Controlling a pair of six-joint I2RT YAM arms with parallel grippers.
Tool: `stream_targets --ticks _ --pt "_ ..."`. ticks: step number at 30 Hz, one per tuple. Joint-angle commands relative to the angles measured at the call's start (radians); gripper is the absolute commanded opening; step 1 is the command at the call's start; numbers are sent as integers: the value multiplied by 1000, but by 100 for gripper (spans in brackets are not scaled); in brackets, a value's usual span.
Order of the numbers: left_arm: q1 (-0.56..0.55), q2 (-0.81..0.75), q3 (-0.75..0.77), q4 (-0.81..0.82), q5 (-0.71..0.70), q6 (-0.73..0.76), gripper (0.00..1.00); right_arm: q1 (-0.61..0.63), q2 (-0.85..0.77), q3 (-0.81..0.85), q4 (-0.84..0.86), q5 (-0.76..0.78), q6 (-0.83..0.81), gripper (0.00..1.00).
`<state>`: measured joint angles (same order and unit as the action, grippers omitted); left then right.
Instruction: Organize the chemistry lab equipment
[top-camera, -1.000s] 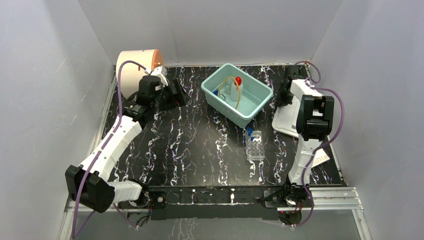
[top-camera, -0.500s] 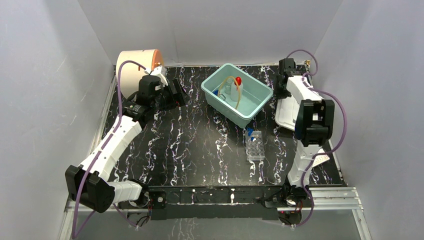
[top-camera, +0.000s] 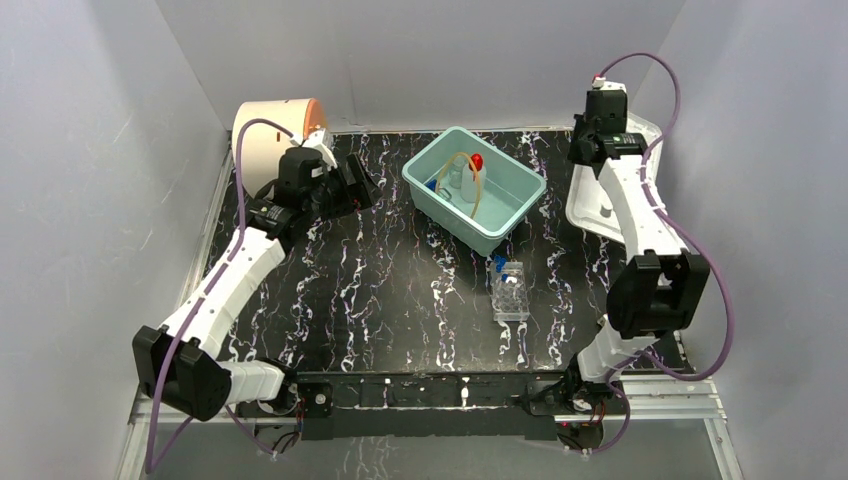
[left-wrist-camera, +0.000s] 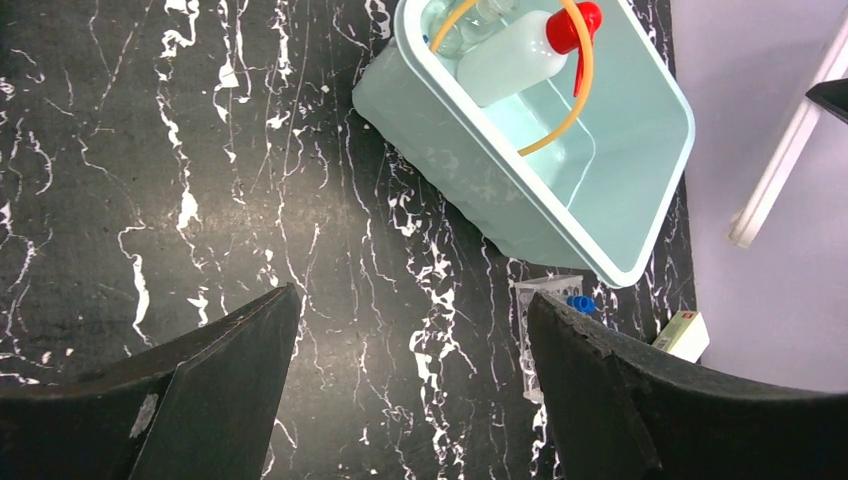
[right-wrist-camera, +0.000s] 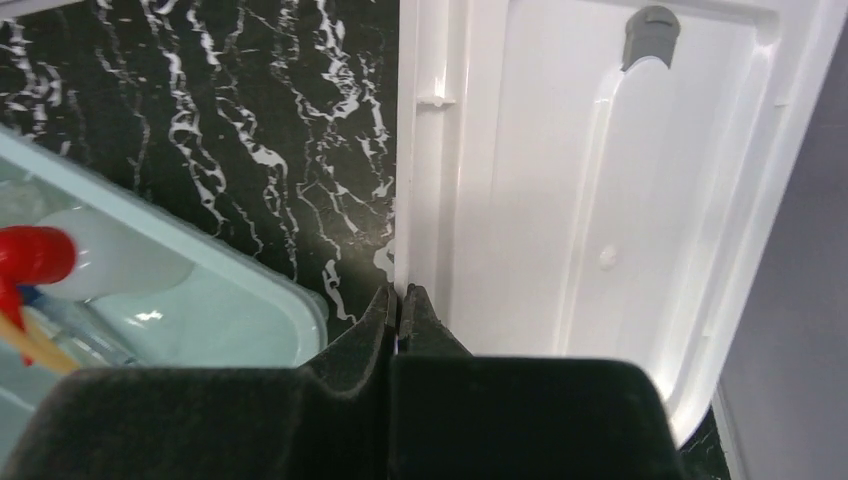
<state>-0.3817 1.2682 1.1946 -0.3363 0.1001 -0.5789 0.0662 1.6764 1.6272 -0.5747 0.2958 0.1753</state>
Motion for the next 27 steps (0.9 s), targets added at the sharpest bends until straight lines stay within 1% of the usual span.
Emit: stream_targets --ticks 1,5,8,12,16,18,23,27 --pt "6 17 55 12 54 -29 84 -2 -94 67 46 -157 -3 0" --pt "32 22 65 22 107 -62 84 -3 -146 103 58 -352 35 0" --pt "69 18 58 44 172 -102 84 -3 -174 137 70 -461 74 0" --pt "93 10 48 83 232 -140 87 -3 -209 169 117 -615 145 0" --pt "106 12 27 124 297 -185 94 0 -235 162 194 -765 246 0" --pt "110 18 17 141 326 -207 98 2 -250 137 255 -826 320 0" --pt "115 40 1 196 397 -258 98 6 -287 16 494 -991 561 0" --pt "116 64 -3 255 469 -322 98 40 -298 -55 681 -1040 721 0"
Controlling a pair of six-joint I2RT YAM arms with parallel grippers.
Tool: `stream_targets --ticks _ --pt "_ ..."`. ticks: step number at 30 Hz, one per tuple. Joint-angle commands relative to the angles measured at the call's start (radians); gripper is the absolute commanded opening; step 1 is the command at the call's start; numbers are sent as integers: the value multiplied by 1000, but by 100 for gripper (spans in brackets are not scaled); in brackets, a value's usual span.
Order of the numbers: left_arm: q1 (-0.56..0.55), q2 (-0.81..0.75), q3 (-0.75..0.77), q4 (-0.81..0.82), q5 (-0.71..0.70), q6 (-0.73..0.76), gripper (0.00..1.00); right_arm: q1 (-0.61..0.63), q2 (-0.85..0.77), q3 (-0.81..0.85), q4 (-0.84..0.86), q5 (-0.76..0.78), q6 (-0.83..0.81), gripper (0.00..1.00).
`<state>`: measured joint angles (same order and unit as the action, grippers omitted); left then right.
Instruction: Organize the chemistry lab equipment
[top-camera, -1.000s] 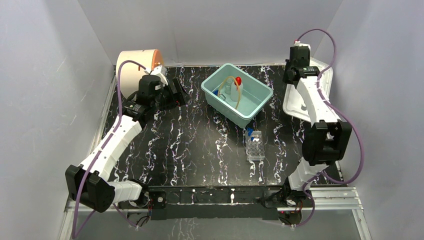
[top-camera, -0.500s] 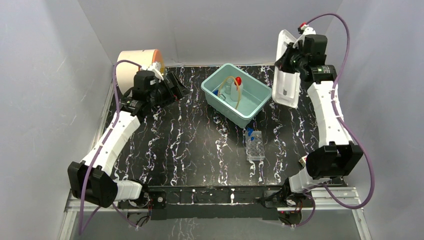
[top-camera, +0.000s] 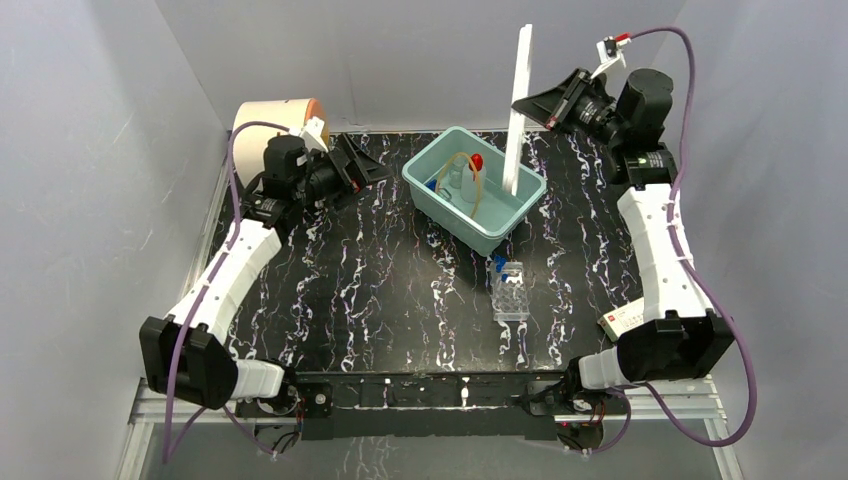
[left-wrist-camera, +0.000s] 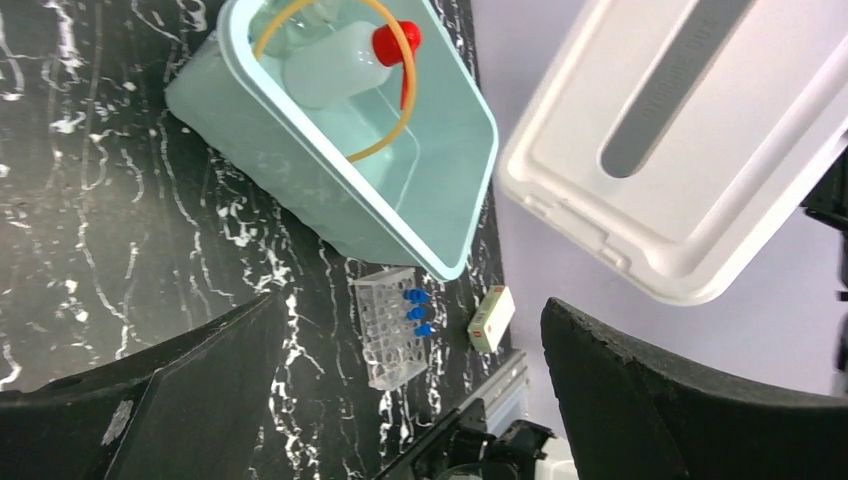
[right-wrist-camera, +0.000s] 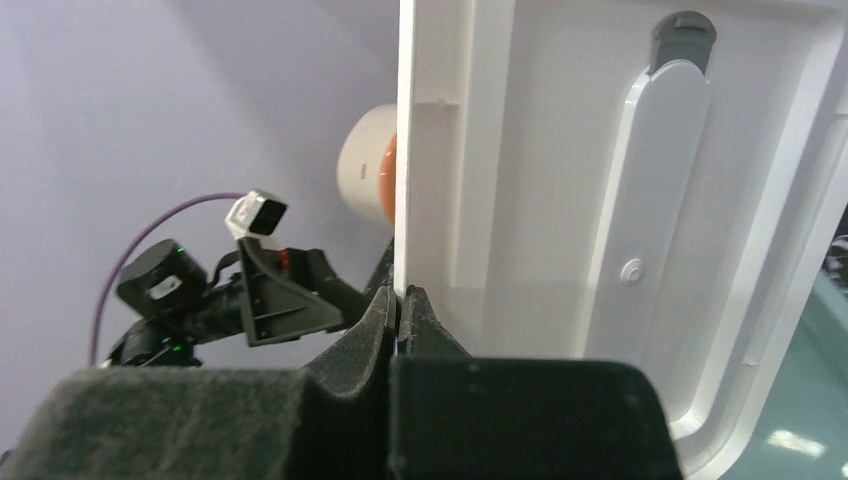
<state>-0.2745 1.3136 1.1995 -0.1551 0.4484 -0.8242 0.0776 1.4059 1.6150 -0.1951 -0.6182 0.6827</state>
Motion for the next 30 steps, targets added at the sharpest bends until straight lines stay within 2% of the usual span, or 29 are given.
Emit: stream_targets --ticks 1,8,15,30 --pt "9 25 -3 73 130 -99 98 38 -27 -56 325 -131 238 0" --pt "8 41 -22 83 152 -151 98 106 -24 -146 505 -115 433 0" --pt "8 127 13 -32 170 -134 98 118 -22 -229 599 -74 598 0" --pt "3 297 77 -29 268 -76 98 97 -76 -451 637 31 624 0"
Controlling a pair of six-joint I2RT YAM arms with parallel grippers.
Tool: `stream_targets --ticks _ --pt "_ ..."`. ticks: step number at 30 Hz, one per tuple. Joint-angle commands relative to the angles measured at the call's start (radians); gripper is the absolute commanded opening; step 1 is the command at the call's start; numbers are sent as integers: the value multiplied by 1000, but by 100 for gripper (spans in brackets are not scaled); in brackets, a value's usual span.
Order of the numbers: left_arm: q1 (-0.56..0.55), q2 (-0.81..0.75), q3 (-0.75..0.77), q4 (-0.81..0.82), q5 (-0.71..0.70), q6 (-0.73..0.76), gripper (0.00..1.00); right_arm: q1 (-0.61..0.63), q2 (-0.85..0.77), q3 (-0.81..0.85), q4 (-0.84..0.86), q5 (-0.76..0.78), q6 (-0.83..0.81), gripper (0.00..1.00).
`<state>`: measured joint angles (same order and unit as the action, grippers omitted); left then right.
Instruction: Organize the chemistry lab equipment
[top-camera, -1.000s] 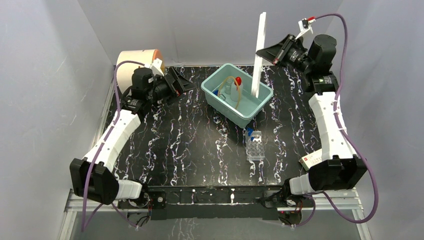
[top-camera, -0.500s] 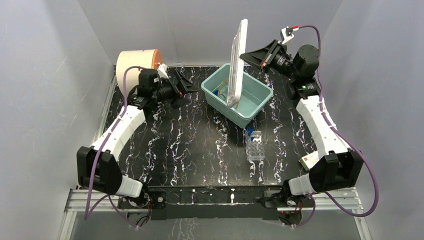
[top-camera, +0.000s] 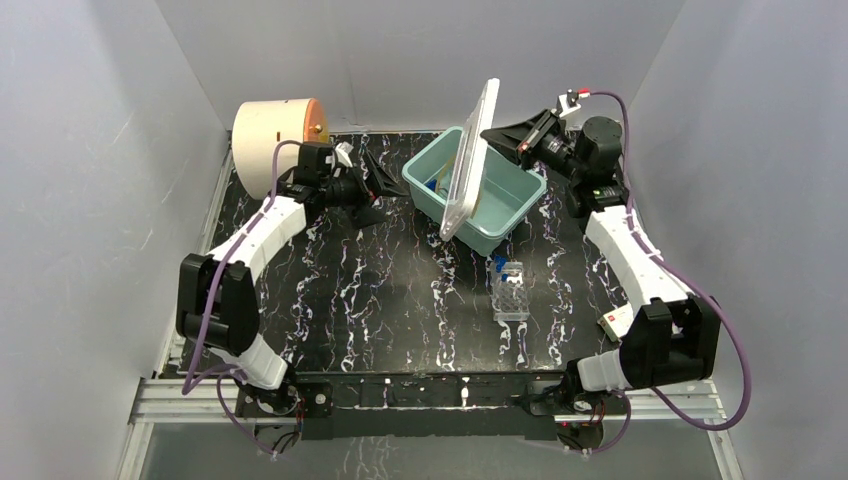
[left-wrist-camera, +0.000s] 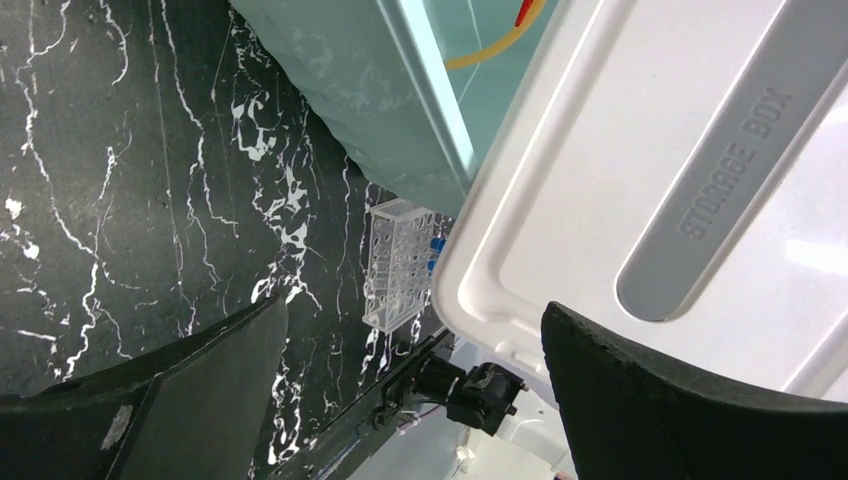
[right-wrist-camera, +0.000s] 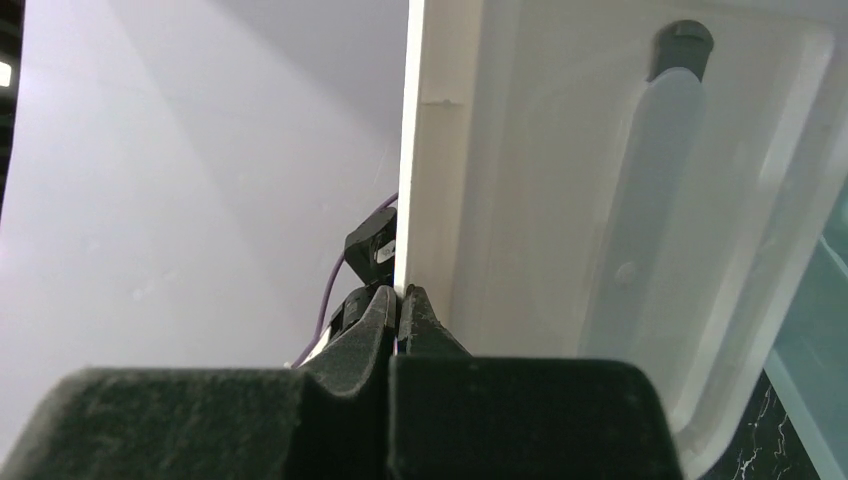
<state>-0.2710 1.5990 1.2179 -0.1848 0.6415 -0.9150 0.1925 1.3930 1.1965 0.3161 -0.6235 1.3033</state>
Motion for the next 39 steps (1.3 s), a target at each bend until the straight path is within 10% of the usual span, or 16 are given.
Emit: stream_targets --ticks 1,9,15,24,39 --pt "-1 20 64 4 77 16 98 -22 -67 -45 129 37 4 0" --pt "-20 98 111 25 110 23 98 -86 -124 -141 85 42 -16 3" --pt "-63 158 138 50 123 43 98 -159 -200 -247 86 43 29 36" --pt "-97 219 149 97 173 34 98 -182 -259 -314 32 59 57 59" --pt "-105 214 114 112 195 41 98 -182 -419 -376 -424 269 -104 62"
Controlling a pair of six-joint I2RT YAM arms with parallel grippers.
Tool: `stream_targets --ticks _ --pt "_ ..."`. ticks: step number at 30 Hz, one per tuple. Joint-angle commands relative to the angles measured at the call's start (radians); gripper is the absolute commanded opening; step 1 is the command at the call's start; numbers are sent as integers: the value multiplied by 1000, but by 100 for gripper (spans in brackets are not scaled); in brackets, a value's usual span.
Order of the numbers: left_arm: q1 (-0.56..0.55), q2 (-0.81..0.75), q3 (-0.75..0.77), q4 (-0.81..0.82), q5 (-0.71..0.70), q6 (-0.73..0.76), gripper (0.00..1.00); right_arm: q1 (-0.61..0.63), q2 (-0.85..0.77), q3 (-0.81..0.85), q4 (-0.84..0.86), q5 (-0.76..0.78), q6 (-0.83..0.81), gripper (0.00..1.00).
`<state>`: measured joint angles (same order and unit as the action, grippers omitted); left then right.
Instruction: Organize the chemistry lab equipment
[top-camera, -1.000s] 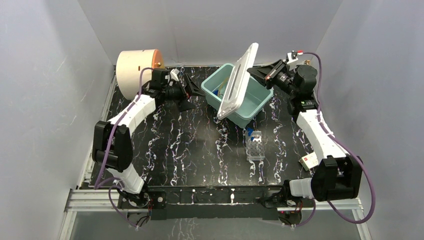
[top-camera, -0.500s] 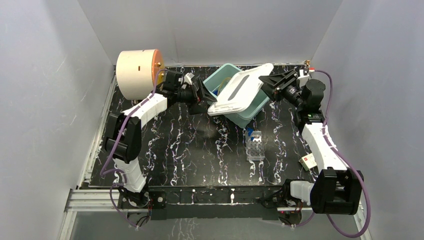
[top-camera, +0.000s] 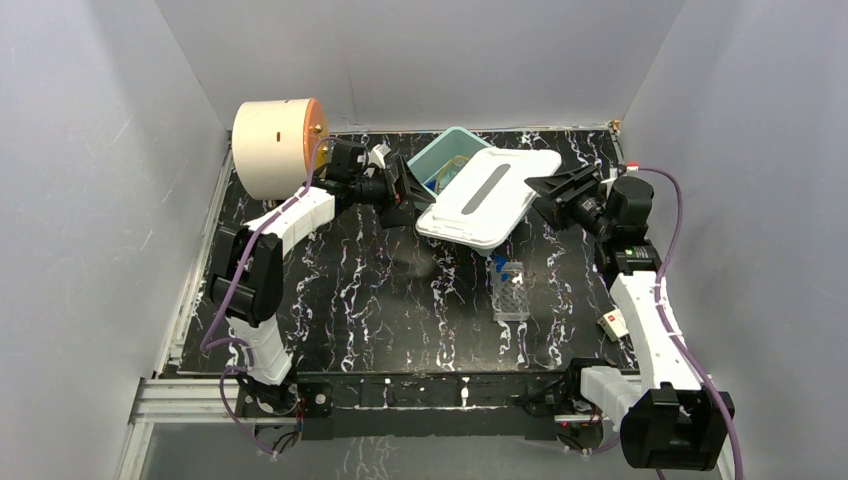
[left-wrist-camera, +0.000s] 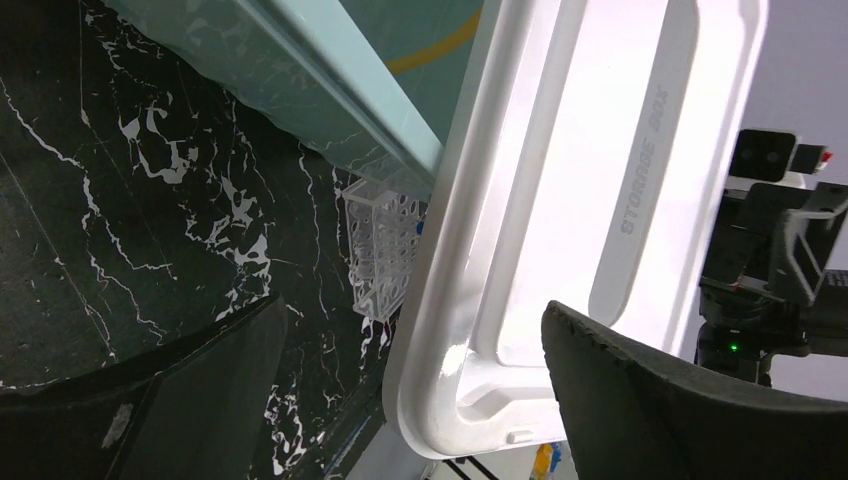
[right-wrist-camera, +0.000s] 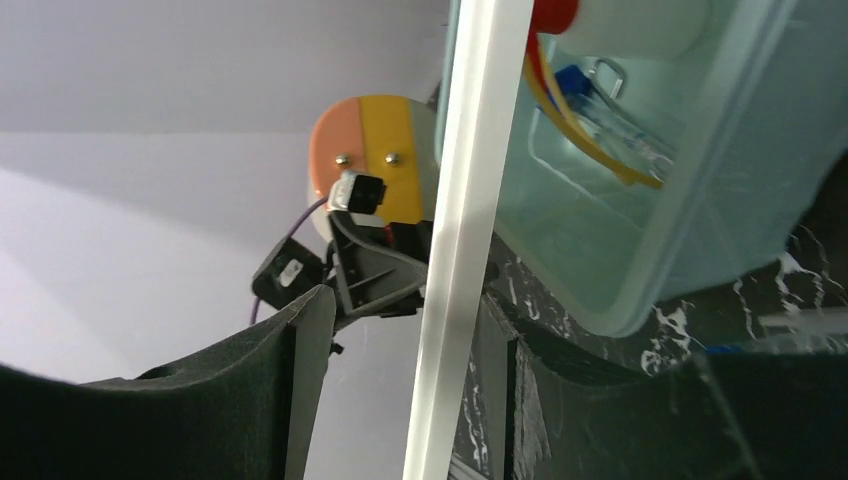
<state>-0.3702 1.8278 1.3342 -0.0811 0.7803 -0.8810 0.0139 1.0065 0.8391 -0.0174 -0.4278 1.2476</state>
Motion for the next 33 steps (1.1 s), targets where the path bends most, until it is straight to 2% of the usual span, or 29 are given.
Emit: stream_targets --ticks 1,5,13,19,22,29,33 --pt "-6 -15 -3 9 59 8 98 -3 -35 -22 -101 81 -57 62" --pt "-7 -12 -7 10 67 9 98 -32 -40 -35 -178 105 -82 61" --pt "-7 -4 -9 10 78 17 98 -41 32 -20 -202 101 -173 60" --pt "-9 6 -10 12 86 24 97 -42 126 14 -223 100 -241 53" --pt "-14 9 -16 13 91 40 91 -42 160 46 -236 119 -302 45" --pt "-22 23 -25 12 93 55 68 -41 210 122 -220 132 -423 30" --pt "-25 24 -18 7 97 65 58 -31 242 173 -216 115 -475 23"
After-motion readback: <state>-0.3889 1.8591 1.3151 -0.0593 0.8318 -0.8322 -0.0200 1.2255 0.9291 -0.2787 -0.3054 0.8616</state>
